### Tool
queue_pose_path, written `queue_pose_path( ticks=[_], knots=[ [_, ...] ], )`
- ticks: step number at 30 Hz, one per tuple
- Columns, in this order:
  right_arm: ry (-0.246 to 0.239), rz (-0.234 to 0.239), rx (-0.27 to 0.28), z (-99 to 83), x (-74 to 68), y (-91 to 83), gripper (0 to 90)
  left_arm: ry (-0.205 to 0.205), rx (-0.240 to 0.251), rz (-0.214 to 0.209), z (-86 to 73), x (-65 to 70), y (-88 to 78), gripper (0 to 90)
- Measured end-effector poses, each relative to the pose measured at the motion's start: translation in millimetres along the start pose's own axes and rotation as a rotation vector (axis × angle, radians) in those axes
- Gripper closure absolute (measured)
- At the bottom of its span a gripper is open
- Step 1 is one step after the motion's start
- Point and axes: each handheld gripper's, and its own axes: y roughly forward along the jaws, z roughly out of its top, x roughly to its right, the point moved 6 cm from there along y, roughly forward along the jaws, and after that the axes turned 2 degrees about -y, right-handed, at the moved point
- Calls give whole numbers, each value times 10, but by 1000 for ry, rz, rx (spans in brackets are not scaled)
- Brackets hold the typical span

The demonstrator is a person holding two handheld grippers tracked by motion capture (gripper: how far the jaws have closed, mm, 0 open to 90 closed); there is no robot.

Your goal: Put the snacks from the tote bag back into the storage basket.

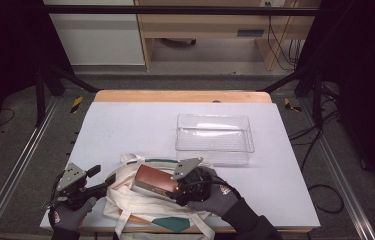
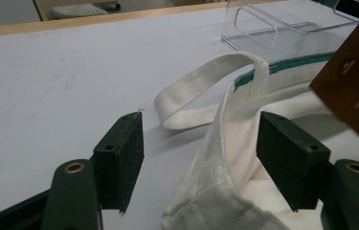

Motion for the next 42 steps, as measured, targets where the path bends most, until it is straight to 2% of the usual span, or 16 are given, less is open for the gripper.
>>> queue_pose_path(
  ticks=[1,3,9,15,18,28,42],
  knots=[
    [0,0,0,0,0,0,431,0,0,2,-1,0,1,330],
    [5,-6,26,21,37,-126,431,1,-2,1,-3,-1,3,329],
    [19,-36,53,36,112,-340,431,5,-5,-1,-6,3,5,328],
    [31,-59,79,50,192,-492,432,5,-4,-6,-5,7,3,325],
    [42,-87,91,56,285,-610,432,8,-6,-11,-4,12,3,320],
    [85,-139,100,-9,503,-770,432,40,-4,9,15,13,-13,273],
    [144,-216,89,-94,861,-874,431,30,2,35,23,-26,-19,215]
  ],
)
